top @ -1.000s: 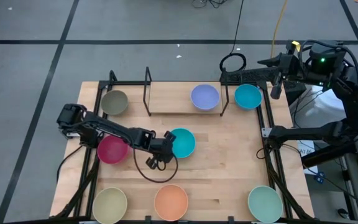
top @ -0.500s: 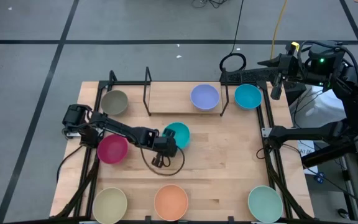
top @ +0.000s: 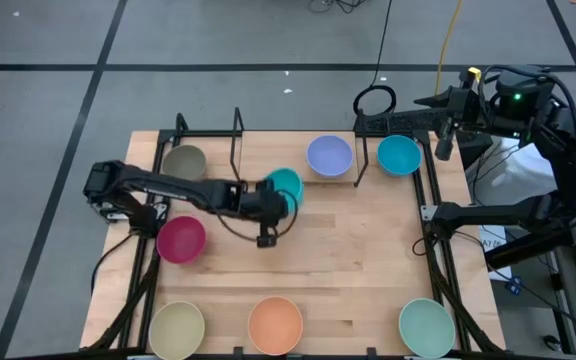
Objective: Place and stack bowls onto a shelf
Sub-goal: Put the left blue bowl on the shelf
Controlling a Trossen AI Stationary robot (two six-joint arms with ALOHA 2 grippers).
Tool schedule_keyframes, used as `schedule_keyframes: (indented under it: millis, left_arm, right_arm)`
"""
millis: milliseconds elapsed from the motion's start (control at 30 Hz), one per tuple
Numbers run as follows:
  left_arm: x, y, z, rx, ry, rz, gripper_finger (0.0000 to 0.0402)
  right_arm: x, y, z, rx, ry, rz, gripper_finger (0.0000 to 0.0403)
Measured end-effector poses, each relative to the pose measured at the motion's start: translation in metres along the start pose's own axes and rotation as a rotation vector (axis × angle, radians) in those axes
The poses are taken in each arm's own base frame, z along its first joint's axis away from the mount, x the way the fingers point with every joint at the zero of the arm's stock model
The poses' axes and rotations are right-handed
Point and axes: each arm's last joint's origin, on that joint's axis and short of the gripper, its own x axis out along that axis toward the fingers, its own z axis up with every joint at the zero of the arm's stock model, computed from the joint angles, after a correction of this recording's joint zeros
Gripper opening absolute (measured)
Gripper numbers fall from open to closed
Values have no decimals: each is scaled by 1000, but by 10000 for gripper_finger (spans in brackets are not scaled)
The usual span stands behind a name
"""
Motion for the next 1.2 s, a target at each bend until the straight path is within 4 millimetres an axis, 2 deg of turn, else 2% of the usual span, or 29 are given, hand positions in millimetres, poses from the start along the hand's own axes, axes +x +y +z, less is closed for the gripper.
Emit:
schedule_keyframes:
  millis: [100, 167, 367, 633, 833, 1033, 1200]
  left_arm:
    - [-12, 21, 10, -34, 45, 78, 9]
    - [-14, 38, 12, -79, 72, 110, 9]
    - [-12, 90, 0, -258, 141, 206, 9]
    - [-12, 135, -11, -433, 135, 229, 9]
    - [8, 149, -19, -491, 187, 202, 9]
    - [31, 151, -24, -469, 230, 189, 9]
    - [51, 149, -26, -420, 229, 83, 8]
  right_arm:
    - [1, 0, 0, 0, 1, 1, 128]
    - [1, 0, 0, 0, 1, 1, 128]
    - [1, 0, 0, 0, 1, 1, 128]
    - [1, 0, 0, 0, 1, 1, 128]
    - [1, 0, 0, -26, 1, 1, 128]
    - [1, 0, 0, -26, 1, 1, 128]
    - [1, 0, 0, -26, 1, 1, 128]
